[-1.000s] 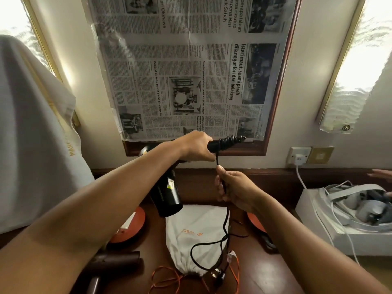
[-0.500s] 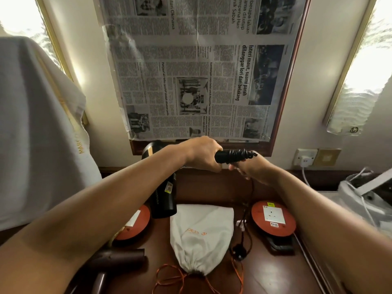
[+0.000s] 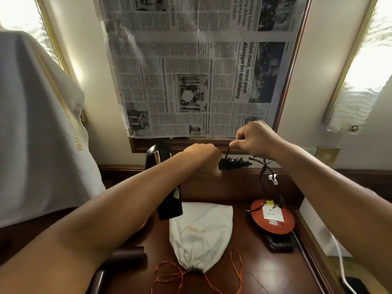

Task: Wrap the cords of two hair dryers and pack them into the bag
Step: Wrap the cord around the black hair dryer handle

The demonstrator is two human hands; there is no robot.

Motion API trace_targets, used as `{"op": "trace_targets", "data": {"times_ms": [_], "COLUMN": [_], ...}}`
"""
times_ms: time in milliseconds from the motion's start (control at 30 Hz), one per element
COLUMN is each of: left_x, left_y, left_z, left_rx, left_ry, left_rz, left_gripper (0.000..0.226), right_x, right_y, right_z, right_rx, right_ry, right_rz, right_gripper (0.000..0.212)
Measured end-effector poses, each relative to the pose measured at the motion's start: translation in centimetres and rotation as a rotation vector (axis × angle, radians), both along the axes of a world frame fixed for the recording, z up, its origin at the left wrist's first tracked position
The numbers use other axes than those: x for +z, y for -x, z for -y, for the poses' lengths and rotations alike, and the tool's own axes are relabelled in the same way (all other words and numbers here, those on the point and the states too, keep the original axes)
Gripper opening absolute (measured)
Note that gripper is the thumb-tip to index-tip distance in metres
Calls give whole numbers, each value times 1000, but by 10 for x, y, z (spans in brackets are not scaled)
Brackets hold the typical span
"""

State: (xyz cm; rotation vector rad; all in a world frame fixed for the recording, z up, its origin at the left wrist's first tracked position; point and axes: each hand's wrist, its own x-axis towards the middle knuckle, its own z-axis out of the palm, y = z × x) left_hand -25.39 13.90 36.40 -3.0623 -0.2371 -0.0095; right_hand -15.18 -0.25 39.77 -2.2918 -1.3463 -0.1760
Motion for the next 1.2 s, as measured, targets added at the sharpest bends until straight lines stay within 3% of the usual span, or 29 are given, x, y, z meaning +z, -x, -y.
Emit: {"op": "trace_targets", "data": {"times_ms": [300,433,600,700,933,1100,1200], "left_x": [2,3,1,0,16,22,21], "left_y": [-13,-15,-15,-13,-11,-7,-6], "left_z": [-13,-18,-18,-19,-16,-8,-4], "left_rx": [129,135,112,107,65,0,-57], "left_ry": [57,58,93,131,248,269,248], "left_rz": [-11,-18,-10,-6,40,45,35], "left_gripper": [27,31,27,26,23,17,16], "right_x": [-30,-57,-82,-92,-116,-134,-137], "right_y": [35,50,57,54,42,33,24], "right_z": [9,14,15,17,13,7,6], "right_rx": [-18,-38,84,161,179,285,247], "right_ry": [-71,-207,-434,-445,-334,-451,-472], "right_rz": [-1,-391,-1201,-1409,-1506,-1625,-1568], "right_gripper": [27,23,19,23,49,26,21]}}
